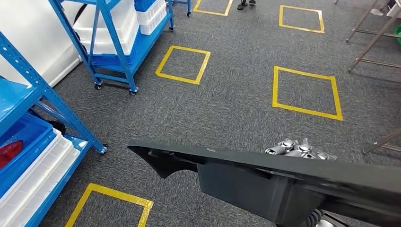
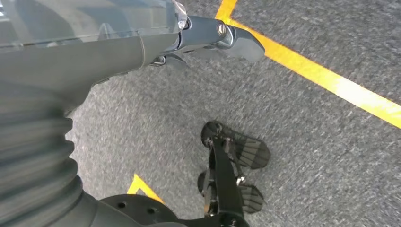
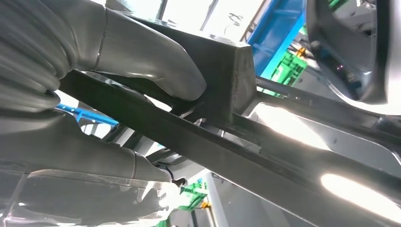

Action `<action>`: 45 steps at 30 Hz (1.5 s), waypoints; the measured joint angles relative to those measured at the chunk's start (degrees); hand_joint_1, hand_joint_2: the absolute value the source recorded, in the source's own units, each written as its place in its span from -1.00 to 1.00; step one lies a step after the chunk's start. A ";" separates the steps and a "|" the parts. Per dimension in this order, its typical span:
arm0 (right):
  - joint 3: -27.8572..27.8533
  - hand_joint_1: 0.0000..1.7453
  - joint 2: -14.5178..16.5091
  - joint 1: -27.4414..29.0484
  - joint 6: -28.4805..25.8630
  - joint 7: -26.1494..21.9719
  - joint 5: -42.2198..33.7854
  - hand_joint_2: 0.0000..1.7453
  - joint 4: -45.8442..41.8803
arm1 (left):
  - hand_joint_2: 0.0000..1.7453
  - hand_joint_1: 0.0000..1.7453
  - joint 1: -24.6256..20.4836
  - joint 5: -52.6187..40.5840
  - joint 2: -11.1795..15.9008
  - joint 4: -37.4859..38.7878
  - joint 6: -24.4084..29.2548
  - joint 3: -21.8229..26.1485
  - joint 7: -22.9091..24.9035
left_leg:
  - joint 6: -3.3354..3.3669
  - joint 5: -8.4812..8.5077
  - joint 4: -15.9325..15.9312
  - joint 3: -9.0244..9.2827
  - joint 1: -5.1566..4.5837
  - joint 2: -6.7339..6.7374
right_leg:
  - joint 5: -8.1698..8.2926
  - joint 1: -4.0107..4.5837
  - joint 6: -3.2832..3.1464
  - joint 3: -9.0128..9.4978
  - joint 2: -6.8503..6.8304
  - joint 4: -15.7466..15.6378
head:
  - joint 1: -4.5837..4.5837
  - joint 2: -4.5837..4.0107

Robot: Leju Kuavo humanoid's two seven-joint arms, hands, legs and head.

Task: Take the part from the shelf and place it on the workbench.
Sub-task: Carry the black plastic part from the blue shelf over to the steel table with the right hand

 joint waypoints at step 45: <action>-5.56 1.00 1.65 -0.74 4.70 0.02 -2.74 1.00 0.21 | 1.00 -1.00 -0.78 1.14 -0.69 0.00 -1.83 1.63 -1.38 | 1.89 -0.12 -0.85 0.76 -1.37 8.85 | -0.40 0.59 0.75 -0.53 -9.39 0.62 | 0.01 -0.01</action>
